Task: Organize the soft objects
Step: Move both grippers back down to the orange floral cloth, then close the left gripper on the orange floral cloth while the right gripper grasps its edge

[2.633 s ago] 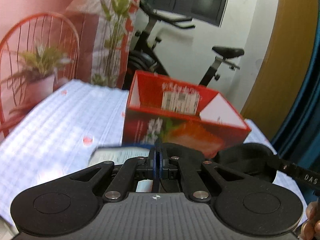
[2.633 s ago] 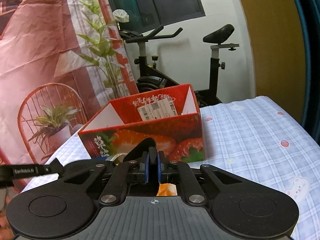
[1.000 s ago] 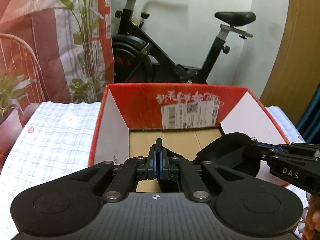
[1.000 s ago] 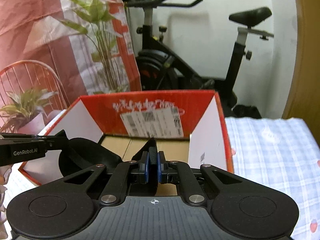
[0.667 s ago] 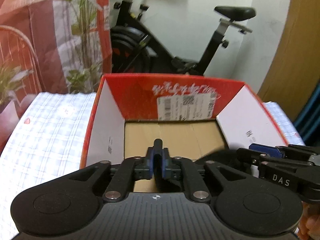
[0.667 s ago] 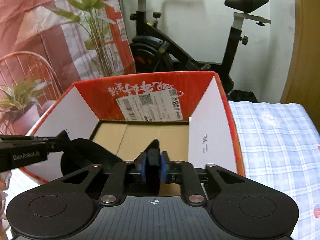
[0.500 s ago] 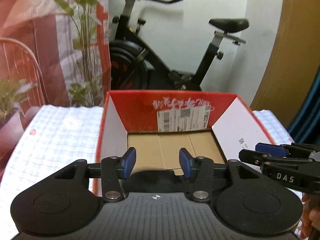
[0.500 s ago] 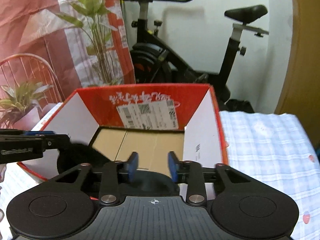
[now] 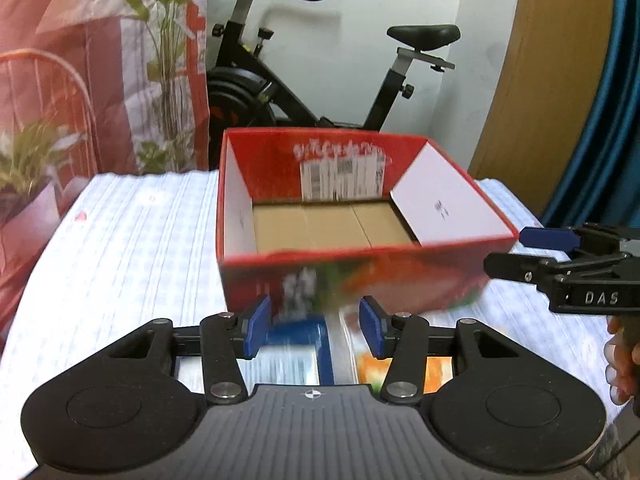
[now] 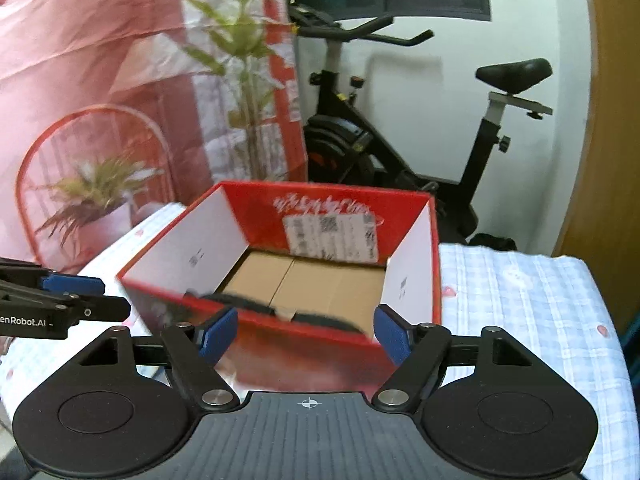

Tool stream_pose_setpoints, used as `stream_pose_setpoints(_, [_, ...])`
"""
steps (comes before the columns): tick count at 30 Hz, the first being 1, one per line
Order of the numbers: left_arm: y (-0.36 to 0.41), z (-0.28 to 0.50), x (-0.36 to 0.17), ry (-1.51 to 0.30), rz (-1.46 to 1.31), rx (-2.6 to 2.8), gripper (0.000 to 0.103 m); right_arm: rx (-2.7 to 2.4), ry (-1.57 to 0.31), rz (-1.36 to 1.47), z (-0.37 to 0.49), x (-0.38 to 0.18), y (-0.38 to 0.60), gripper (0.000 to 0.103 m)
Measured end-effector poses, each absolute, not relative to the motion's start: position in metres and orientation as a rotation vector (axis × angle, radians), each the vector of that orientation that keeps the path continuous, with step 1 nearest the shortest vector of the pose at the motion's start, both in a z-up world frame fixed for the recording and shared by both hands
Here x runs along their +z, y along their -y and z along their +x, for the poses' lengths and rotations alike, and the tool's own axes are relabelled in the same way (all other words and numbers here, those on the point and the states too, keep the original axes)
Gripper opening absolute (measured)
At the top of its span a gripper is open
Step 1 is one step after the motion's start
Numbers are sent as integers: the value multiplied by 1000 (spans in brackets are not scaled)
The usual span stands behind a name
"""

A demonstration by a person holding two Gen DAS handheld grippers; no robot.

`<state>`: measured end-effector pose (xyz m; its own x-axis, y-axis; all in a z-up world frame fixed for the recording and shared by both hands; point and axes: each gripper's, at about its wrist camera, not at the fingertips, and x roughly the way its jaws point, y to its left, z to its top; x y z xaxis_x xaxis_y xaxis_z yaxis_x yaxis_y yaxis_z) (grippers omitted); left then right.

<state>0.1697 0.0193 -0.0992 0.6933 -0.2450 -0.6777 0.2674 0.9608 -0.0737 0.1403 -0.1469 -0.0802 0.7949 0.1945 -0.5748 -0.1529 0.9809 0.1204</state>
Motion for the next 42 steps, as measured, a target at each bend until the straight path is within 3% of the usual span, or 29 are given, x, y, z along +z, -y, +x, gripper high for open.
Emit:
stream_pose_setpoints(3, [-20, 151, -108, -759, 25, -287, 50, 208, -652, 57, 120, -91, 139, 71])
stream_pose_setpoints(7, [-20, 130, -120, -774, -32, -329, 37, 222, -685, 66, 97, -111, 131, 68])
stream_pose_setpoints(12, [-14, 110, -139, -792, -59, -342, 32, 212, -694, 89, 71, -132, 124, 64])
stream_pose_setpoints(20, [-1, 105, -159, -812, -88, -362, 32, 181, -695, 161, 45, -156, 120, 54])
stream_pose_setpoints(42, [-19, 105, -185, -823, -236, -372, 35, 153, -668, 299, 36, -200, 130, 53])
